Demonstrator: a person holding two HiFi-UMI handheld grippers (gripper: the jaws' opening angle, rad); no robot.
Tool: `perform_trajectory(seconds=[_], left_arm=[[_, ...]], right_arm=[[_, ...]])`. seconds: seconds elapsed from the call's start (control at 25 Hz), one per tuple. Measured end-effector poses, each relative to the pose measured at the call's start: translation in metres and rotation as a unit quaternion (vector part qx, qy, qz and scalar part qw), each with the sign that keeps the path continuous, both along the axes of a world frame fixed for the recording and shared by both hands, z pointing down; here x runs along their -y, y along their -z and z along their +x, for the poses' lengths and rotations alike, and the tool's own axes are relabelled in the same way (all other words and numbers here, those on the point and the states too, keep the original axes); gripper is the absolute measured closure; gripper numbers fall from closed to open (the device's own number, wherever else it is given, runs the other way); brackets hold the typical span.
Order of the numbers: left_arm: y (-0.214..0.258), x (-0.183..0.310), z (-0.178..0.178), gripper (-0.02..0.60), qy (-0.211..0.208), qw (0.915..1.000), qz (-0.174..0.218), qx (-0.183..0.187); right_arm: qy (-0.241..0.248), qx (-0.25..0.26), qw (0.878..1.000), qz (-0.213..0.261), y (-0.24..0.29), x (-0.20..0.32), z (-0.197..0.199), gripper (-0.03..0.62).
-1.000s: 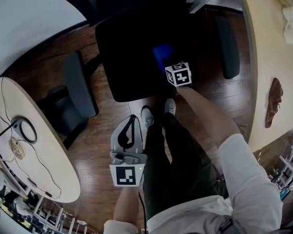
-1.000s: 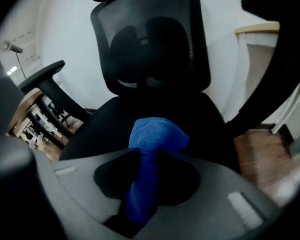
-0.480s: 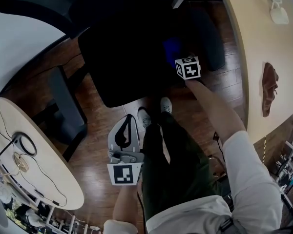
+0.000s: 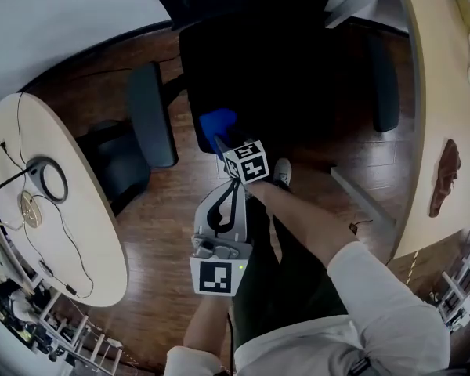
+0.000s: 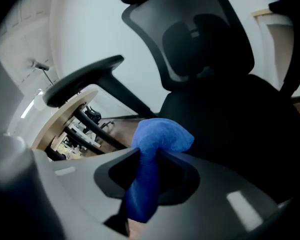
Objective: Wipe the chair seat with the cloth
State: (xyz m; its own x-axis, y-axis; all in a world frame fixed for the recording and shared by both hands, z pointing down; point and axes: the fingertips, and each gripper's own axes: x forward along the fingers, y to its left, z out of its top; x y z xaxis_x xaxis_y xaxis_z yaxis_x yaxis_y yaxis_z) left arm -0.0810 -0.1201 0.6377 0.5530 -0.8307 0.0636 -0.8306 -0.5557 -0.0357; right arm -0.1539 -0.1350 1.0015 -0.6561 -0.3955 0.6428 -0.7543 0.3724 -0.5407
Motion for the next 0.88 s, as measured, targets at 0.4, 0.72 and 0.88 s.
perform_trajectory(seconds=[0.4, 0.72, 0.88], left_arm=[[-0.028, -0.017, -0.045, 0.581, 0.034, 0.9993, -0.009, 0.009], [-0.002, 0.005, 0.009, 0.581, -0.007, 0.9998, 0.019, -0.005], [-0.017, -0.001, 0.043, 0.581, -0.043, 0.9983, -0.036, 0.015]], right_arm=[[0.027, -0.065, 0.997, 0.025, -0.062, -0.013, -0.024, 0.499], [-0.035, -0.150, 0.988, 0.014, -0.083, -0.009, 0.163, 0.499], [-0.071, -0.197, 0.978, 0.015, -0.089, -0.006, 0.280, 0.499]])
